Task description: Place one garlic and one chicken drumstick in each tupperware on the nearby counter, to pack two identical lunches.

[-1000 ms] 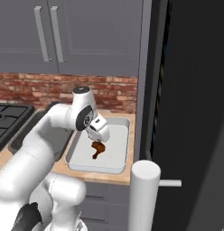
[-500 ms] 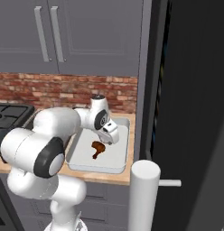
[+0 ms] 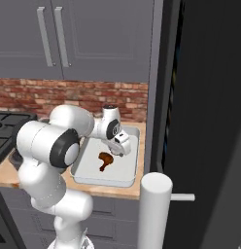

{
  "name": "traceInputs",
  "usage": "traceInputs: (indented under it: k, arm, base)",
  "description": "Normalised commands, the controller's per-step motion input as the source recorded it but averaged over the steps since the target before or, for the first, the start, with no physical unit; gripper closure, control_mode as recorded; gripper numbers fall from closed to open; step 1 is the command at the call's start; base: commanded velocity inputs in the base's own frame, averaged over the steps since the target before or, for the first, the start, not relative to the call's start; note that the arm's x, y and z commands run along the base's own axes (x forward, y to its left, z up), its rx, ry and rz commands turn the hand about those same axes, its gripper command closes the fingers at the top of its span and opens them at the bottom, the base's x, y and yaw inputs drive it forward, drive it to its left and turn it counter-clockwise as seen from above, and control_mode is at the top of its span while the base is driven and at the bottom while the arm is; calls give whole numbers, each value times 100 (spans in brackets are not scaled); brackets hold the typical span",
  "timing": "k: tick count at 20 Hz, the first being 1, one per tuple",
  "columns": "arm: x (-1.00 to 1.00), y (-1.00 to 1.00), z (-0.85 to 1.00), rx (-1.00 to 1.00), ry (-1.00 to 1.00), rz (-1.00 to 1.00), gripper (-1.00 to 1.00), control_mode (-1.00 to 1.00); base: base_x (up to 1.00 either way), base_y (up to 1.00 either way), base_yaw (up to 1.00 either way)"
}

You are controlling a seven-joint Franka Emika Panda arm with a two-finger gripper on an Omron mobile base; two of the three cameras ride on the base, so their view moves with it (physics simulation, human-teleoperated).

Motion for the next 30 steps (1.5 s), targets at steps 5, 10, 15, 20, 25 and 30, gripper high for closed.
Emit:
traceInputs:
  k: [5,10,15,20,25,30]
  arm:
    - [-15,11,62,-7,-8,0,-100,-100]
    - [-97,60,37,-9,-6,0,-100,-100]
    - [-100,39,80,-4,-7,0,-100,-100]
    - [-100,28,80,0,-5,0,-100,-100]
    - [-100,16,82,0,-4,-1,-100,-100]
    - [-40,8,25,0,-3,0,-100,100]
  base:
    - [0,0,0]
    - [0,0,0]
    - [0,0,0]
    - [0,0,0]
    - [0,0,0]
    - [-60,23,0]
